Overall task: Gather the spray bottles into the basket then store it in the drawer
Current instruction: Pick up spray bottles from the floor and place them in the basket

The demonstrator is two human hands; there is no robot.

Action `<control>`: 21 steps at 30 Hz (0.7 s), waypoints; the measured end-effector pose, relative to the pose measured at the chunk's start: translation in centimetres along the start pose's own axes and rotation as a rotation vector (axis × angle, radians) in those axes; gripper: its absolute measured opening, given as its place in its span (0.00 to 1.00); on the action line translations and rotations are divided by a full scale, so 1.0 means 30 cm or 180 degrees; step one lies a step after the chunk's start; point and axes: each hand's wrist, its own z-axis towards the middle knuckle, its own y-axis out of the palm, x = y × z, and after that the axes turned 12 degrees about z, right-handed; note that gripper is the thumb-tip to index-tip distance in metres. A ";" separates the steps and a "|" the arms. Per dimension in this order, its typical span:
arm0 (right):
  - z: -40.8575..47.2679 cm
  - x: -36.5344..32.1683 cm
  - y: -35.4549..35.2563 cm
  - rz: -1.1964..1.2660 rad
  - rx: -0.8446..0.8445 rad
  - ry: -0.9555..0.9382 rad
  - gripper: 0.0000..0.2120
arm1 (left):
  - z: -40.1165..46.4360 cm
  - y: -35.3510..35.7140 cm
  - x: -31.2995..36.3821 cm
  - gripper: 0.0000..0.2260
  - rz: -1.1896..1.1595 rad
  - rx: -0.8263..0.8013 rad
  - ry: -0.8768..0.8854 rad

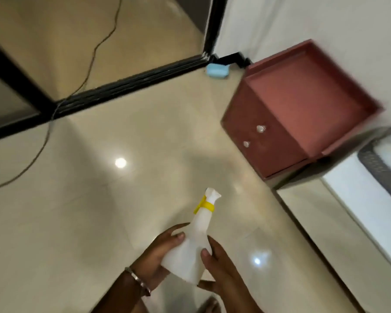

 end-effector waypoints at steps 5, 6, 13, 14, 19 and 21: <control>-0.161 -0.235 -0.265 0.0261 -0.0195 -0.0499 0.27 | 0.049 0.371 0.137 0.25 0.0448 -0.0264 0.0222; -0.193 -0.280 -0.328 0.0266 -0.0170 -0.0659 0.27 | 0.071 0.448 0.166 0.24 0.0524 -0.0406 0.0250; -0.346 -0.545 -0.747 0.0212 0.0488 -0.1481 0.30 | 0.271 0.941 0.369 0.28 0.1340 -0.1437 0.0313; -0.360 -0.576 -0.807 0.0213 0.0604 -0.1569 0.31 | 0.311 1.007 0.395 0.29 0.1512 -0.1547 0.0310; -0.383 -0.729 -1.084 0.0278 0.1195 -0.1740 0.39 | 0.537 1.322 0.522 0.26 0.2386 -0.1983 0.0514; -0.382 -0.786 -1.187 0.0313 0.1417 -0.1789 0.40 | 0.624 1.446 0.560 0.25 0.2764 -0.2083 0.0650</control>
